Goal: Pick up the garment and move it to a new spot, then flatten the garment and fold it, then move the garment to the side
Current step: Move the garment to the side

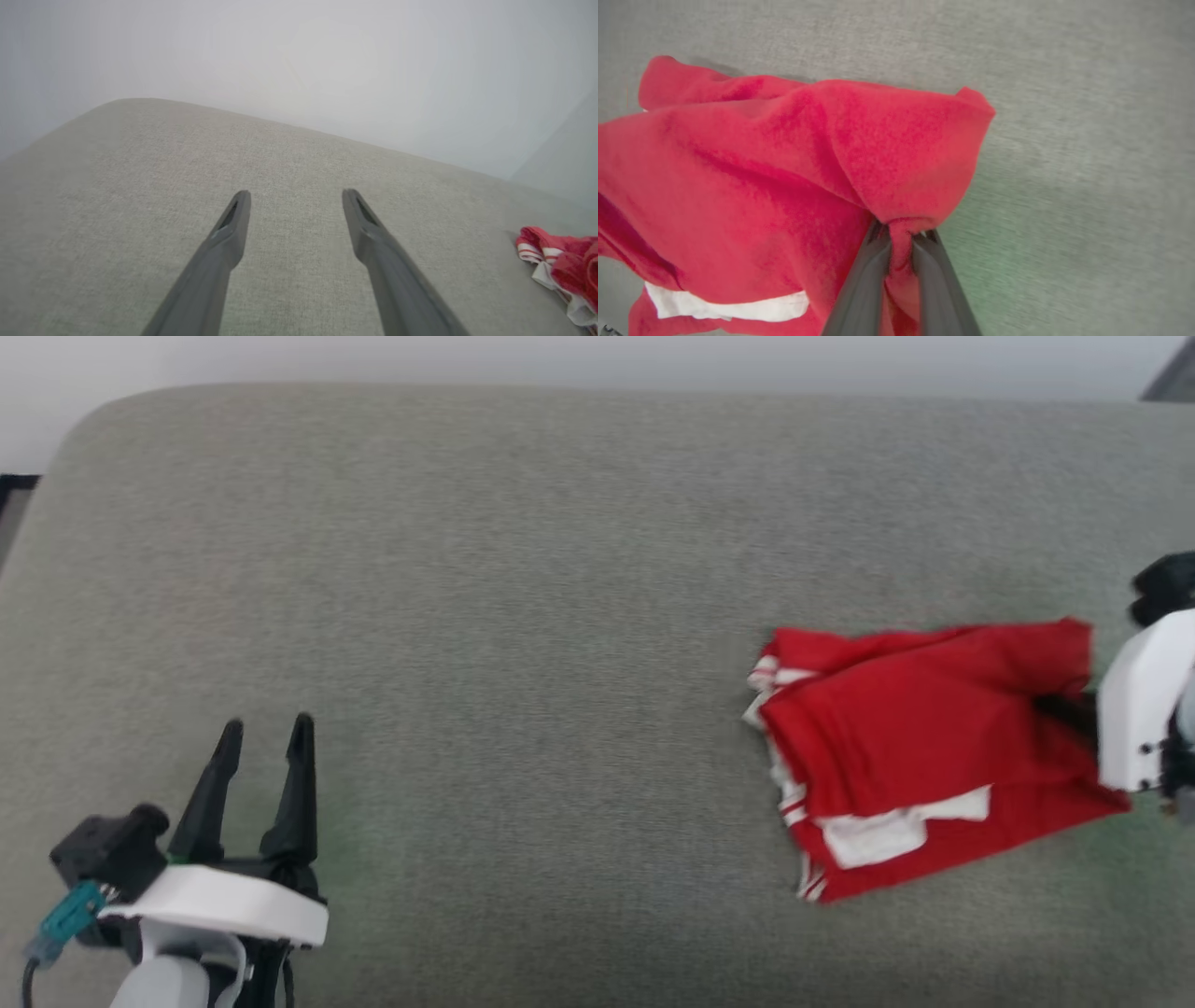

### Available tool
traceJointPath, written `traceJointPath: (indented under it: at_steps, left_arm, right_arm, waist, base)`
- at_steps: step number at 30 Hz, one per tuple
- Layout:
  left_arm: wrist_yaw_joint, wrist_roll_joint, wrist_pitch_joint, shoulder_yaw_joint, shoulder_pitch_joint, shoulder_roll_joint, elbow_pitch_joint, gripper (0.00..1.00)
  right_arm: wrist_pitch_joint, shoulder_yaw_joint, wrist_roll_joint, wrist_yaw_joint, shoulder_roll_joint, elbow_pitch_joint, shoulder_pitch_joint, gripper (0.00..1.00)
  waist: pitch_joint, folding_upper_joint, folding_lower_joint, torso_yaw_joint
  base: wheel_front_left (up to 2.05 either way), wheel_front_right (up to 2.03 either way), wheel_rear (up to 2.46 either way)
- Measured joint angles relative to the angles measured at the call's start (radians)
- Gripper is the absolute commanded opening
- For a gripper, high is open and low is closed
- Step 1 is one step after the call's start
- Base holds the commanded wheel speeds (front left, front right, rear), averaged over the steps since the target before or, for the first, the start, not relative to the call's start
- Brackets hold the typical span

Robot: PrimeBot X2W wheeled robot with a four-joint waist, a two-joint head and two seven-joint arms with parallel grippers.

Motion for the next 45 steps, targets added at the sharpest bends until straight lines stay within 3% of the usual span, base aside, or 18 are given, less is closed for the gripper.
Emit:
traceJointPath:
  at_steps: [13, 25, 36, 42, 43, 45]
  left_arm:
    - [0.0, 0.013, 0.0, -0.12, -0.138, 0.046, -0.005, 1.0]
    - [0.0, 0.016, 0.0, -0.269, -0.276, 0.072, 0.013, 1.0]
    - [0.0, 0.002, 0.0, -0.396, -0.404, 0.078, 0.046, 1.0]
    - [0.0, -0.022, 0.0, -0.414, -0.438, 0.083, 0.052, 1.0]
    - [0.0, -0.028, 0.0, -0.415, -0.44, 0.083, 0.051, 1.0]
    - [0.0, -0.035, 0.0, -0.416, -0.445, 0.085, 0.051, 1.0]
  right_arm:
    - [-0.08, -0.058, -0.098, 0.0, -0.069, 0.039, -0.099, 0.0]
    - [-0.27, -0.042, -0.266, 0.0, -0.107, 0.172, -0.234, 0.0]
    - [-0.489, -0.039, -0.451, 0.0, -0.106, 0.409, -0.368, 0.0]
    - [-0.582, -0.06, -0.543, 0.0, -0.052, 0.551, -0.43, 0.0]
    - [-0.592, -0.066, -0.552, 0.0, -0.041, 0.574, -0.439, 0.04]
    - [-0.615, -0.076, -0.57, 0.0, -0.024, 0.613, -0.457, 0.36]
  waist:
    - [0.033, 0.0, 0.0, -0.159]
    - [0.099, 0.0, 0.0, -0.298]
    - [0.187, 0.0, 0.0, -0.312]
    - [0.226, 0.0, 0.0, -0.285]
    - [0.232, 0.0, 0.0, -0.281]
    - [0.24, 0.0, 0.0, -0.273]
  base:
    - [0.0, 0.0, 0.0]
    - [0.0, 0.0, 0.0]
    - [0.0, 0.0, 0.0]
    - [0.0, 0.0, 0.0]
    - [0.0, 0.0, 0.0]
    - [0.0, 0.0, 0.0]
